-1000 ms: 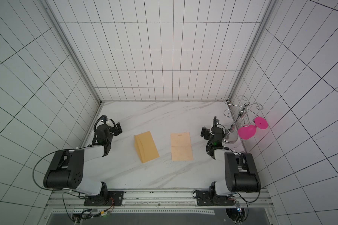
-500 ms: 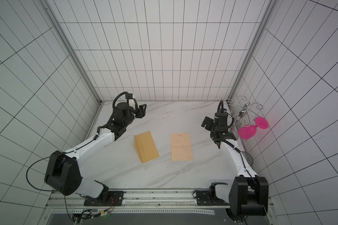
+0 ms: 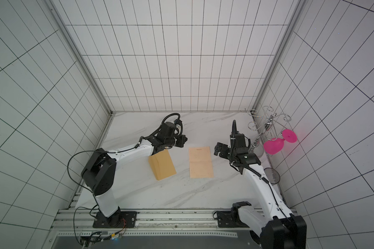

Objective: Fold the letter paper in half and place it into the envelope
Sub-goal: Fold the letter paper at the center of the board.

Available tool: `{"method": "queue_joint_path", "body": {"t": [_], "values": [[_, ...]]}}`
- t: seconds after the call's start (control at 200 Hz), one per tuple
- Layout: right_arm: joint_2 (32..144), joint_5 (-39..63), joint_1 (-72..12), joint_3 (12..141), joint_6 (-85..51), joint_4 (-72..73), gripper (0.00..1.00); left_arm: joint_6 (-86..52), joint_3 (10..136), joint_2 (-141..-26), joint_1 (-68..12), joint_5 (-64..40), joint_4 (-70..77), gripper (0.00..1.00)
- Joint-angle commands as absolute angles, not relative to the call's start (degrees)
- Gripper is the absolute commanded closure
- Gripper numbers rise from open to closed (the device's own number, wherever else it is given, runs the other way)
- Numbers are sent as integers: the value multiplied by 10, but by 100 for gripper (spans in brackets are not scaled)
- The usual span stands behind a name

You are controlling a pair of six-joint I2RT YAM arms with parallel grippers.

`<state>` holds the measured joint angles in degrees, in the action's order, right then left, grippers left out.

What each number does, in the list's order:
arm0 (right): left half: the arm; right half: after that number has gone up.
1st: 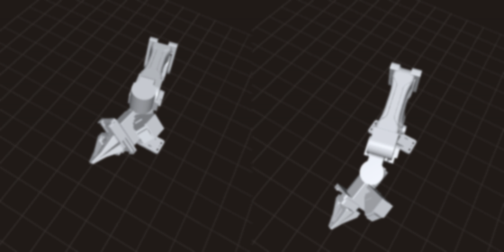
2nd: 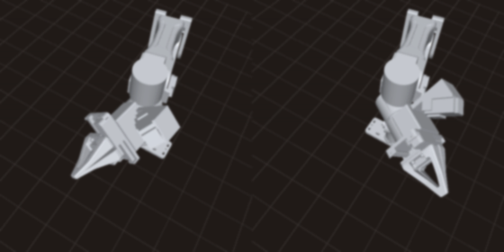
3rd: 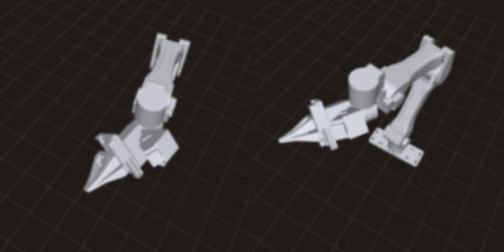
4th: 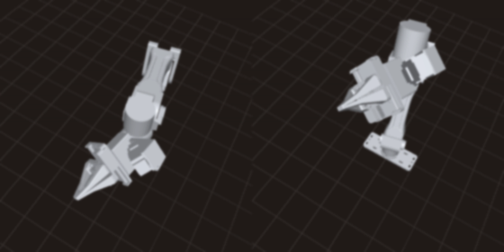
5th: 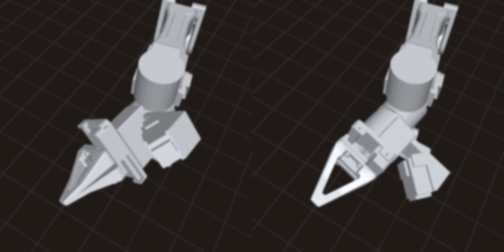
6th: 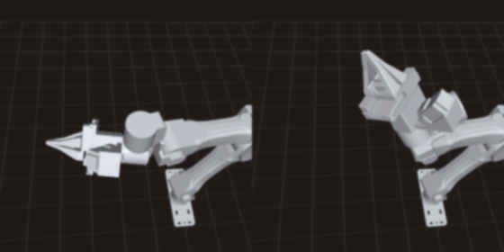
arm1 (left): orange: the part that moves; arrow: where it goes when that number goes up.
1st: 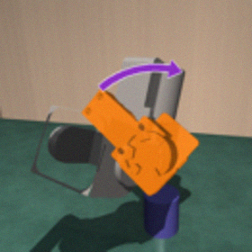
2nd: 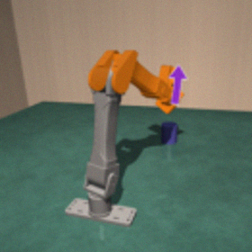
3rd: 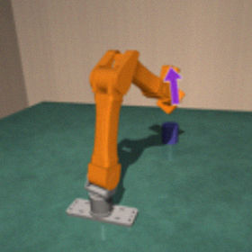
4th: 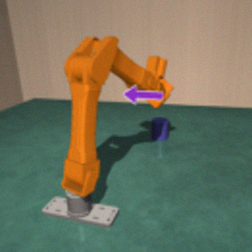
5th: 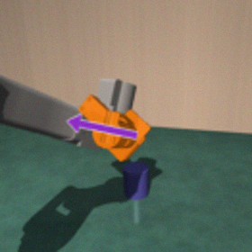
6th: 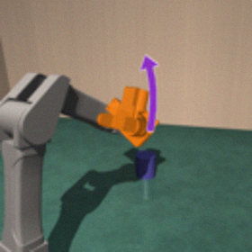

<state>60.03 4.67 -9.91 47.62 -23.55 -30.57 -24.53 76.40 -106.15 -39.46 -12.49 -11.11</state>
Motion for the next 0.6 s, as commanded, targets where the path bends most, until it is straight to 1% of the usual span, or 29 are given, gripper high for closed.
{"method": "queue_joint_path", "body": {"t": [0.0, 0.035, 0.1, 0.19, 0.245, 0.325, 0.39, 0.49, 0.6], "values": [[594, 30, -129, 510, -193, -388, 1, -274, 829, -1110, -400, -202, -185, 100], [595, 32, -139, 512, -179, -393, 1, -276, 845, -1125, -401, -213, -199, 100], [603, 31, -137, 511, -219, -395, 1, -275, 863, -1147, -401, -231, -218, 100], [619, 118, -124, 504, -215, -390, 1, -275, 867, -1166, -401, -249, -225, 100], [626, 141, -124, 497, -218, -378, 1, -277, 867, -1176, -402, -260, -227, 100], [631, 145, -127, 495, -220, -373, 0, -279, 873, -1192, -403, -274, -230, 100], [629, 141, -127, 493, -217, -372, 2, -279, 880, -1203, -404, -282, -234, 100], [626, 120, -126, 494, -209, -375, 7, -271, 900, -1227, -409, -295, -252, 100], [639, 122, -126, 505, -198, -389, 7, -268, 911, -1247, -416, -299, -267, 100]]}}
